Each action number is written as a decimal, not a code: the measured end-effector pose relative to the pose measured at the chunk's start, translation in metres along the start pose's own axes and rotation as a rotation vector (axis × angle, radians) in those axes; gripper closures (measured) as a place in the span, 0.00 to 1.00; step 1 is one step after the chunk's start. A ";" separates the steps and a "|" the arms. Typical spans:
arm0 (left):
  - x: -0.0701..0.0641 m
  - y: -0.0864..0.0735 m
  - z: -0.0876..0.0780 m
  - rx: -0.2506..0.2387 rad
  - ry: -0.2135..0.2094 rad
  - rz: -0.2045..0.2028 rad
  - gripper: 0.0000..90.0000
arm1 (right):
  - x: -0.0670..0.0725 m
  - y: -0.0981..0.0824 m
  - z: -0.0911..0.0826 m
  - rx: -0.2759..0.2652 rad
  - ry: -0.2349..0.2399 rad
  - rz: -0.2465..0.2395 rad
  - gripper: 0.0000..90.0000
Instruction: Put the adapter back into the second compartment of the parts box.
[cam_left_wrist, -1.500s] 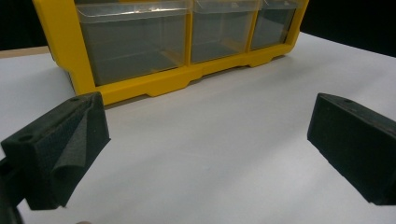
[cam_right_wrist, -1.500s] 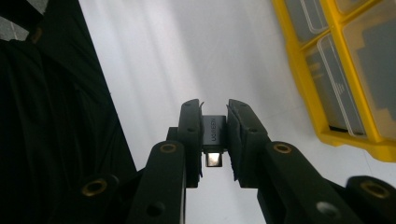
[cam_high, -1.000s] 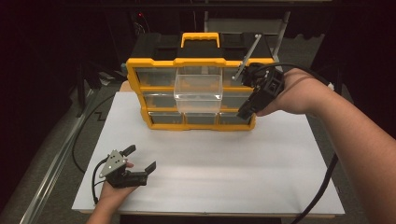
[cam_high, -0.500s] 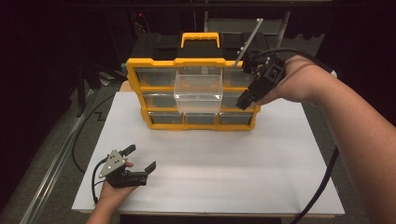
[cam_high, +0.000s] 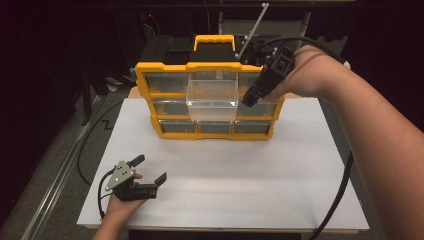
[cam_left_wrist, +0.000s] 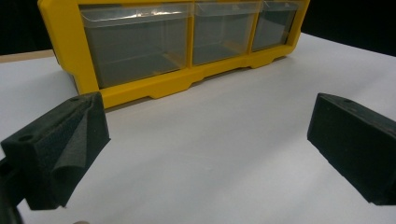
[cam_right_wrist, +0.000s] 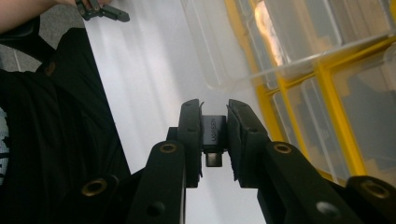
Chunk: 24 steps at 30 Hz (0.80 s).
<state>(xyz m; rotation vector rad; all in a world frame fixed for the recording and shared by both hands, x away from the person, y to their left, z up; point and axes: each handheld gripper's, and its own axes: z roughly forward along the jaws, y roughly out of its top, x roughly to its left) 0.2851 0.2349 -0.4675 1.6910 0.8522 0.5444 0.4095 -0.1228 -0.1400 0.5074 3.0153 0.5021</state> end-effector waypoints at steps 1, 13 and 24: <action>0.000 0.000 0.000 -0.001 -0.002 0.002 0.00 | -0.001 0.002 -0.001 0.000 -0.001 -0.001 0.86; 0.000 0.001 -0.001 -0.004 -0.002 0.010 0.00 | -0.008 0.021 -0.005 -0.010 -0.014 -0.002 0.86; 0.000 0.001 0.000 0.002 -0.003 0.013 0.00 | -0.012 0.039 0.003 -0.017 -0.016 -0.017 0.86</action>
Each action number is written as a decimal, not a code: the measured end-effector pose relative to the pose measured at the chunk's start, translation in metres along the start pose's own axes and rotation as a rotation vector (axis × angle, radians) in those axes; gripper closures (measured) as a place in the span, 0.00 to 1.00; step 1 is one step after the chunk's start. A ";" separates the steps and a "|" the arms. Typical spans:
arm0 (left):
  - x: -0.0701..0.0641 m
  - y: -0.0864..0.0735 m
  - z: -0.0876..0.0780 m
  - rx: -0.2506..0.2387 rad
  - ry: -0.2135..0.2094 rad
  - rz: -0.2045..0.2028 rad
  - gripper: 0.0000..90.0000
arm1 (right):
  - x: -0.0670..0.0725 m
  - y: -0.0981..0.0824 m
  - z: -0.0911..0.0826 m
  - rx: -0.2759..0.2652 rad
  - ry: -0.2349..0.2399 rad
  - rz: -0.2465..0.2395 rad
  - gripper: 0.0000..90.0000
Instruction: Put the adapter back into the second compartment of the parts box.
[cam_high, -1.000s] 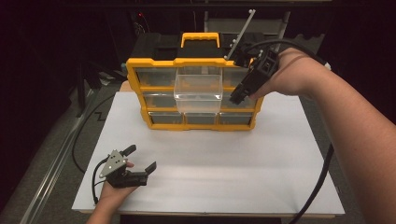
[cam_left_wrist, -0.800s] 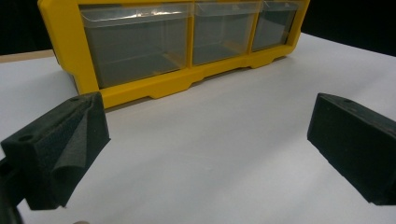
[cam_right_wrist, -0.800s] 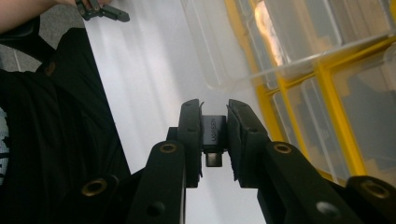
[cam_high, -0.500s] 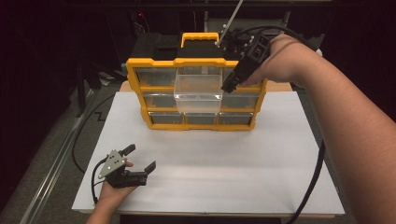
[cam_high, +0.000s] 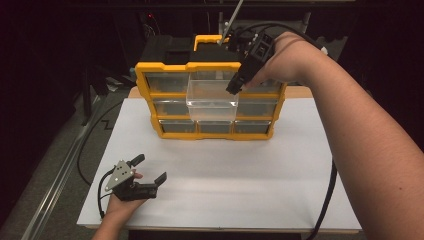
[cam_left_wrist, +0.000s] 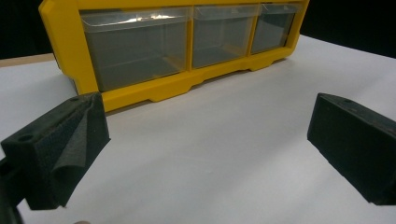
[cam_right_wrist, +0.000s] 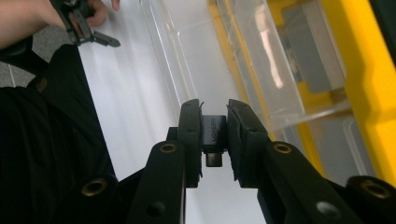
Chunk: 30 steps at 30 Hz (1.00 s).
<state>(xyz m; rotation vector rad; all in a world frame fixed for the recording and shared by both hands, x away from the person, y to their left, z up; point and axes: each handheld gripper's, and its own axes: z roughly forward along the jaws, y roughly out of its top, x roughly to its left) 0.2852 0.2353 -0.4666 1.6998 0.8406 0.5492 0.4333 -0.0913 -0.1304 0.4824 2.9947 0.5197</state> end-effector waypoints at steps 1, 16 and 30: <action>0.000 0.000 0.000 -0.002 0.000 -0.001 0.00 | 0.000 0.002 0.000 -0.005 0.001 0.000 0.86; 0.000 0.001 0.000 -0.011 -0.001 -0.004 0.00 | -0.003 0.024 0.008 -0.003 -0.018 -0.015 0.86; 0.000 0.000 0.000 -0.004 -0.004 0.001 0.00 | -0.006 0.033 0.017 -0.001 -0.026 -0.020 0.86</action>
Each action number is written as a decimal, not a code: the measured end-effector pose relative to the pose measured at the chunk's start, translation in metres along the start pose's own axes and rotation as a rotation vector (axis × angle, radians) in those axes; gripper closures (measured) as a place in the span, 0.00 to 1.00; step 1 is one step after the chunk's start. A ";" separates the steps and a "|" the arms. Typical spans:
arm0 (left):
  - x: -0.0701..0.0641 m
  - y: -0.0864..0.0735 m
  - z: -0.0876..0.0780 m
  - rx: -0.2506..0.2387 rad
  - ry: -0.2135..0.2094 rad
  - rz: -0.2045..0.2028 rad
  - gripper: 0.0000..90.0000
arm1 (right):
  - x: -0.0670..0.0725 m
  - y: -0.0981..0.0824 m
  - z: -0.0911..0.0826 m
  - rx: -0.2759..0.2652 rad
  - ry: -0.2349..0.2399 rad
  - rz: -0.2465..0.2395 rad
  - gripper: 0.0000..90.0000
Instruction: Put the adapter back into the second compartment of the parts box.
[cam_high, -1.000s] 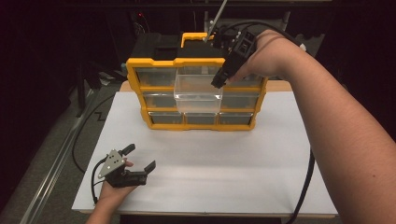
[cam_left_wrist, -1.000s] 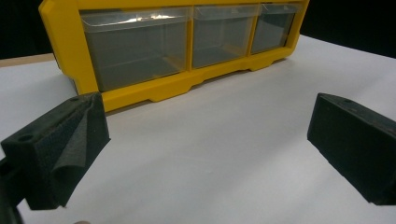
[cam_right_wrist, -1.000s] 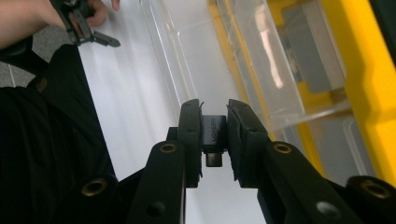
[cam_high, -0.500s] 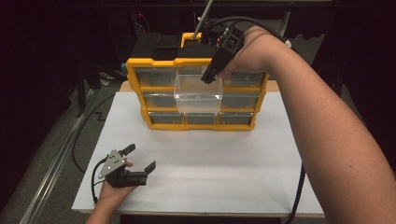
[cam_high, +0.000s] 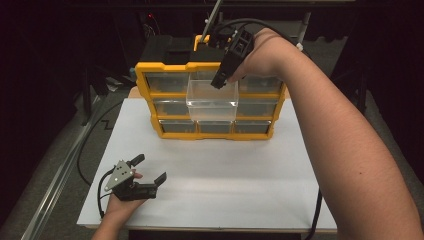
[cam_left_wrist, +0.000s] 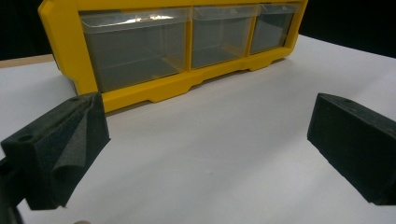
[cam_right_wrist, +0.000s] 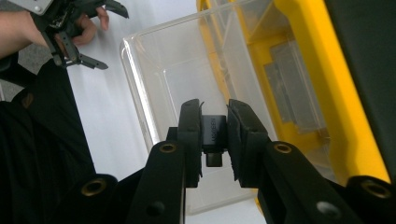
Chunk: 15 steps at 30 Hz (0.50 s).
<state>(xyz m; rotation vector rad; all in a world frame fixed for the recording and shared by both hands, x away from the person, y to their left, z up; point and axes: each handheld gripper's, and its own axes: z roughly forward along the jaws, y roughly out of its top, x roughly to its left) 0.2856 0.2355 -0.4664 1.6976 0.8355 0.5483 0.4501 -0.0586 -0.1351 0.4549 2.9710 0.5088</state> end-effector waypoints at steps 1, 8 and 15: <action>0.000 0.000 0.000 0.002 -0.001 0.002 0.00 | 0.000 0.000 0.001 -0.003 0.001 0.000 0.86; -0.001 0.000 0.000 0.002 -0.003 0.002 0.00 | -0.001 0.000 0.012 0.015 -0.006 -0.001 0.86; -0.002 0.000 0.000 0.004 -0.009 0.003 0.00 | 0.001 0.002 0.020 0.025 -0.009 -0.012 0.86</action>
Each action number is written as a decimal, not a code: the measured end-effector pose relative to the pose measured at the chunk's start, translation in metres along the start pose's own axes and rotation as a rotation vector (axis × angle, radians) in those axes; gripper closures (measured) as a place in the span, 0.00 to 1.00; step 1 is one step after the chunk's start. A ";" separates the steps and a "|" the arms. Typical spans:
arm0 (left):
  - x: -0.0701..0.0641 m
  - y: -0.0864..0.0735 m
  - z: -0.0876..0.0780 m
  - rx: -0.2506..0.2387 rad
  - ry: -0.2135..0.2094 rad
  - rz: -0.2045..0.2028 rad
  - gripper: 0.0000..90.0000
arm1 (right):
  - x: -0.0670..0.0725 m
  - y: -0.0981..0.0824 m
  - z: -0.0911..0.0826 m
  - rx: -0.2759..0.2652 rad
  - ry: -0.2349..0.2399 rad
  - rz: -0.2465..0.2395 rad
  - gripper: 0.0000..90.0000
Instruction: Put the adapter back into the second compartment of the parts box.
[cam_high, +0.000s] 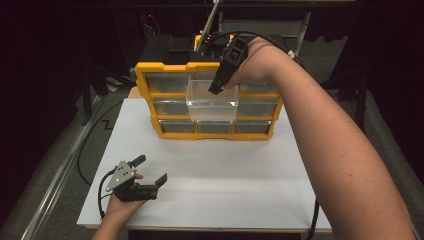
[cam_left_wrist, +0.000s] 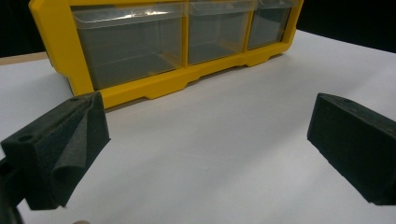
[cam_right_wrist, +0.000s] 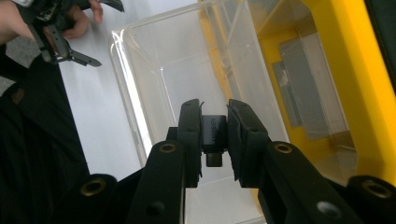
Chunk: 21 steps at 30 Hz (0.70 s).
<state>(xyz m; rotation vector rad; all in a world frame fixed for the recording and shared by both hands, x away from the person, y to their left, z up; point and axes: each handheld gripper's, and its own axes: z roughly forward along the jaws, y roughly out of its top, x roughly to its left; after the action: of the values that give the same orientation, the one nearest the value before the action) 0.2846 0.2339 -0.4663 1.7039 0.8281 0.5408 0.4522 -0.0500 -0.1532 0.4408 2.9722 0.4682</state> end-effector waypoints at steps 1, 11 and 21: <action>0.000 0.000 0.000 -0.001 0.000 -0.001 0.00 | 0.000 0.000 0.001 0.002 -0.001 -0.001 0.86; 0.000 0.000 0.000 0.004 0.001 0.002 0.00 | -0.003 0.000 0.008 0.004 0.000 -0.002 0.85; 0.001 0.000 -0.001 -0.003 0.000 -0.007 0.00 | -0.005 -0.001 -0.003 -0.070 -0.006 0.017 0.51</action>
<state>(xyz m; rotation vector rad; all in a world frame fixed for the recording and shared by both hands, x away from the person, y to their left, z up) 0.2849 0.2355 -0.4662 1.6979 0.8325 0.5371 0.4561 -0.0532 -0.1501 0.4602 2.9381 0.5700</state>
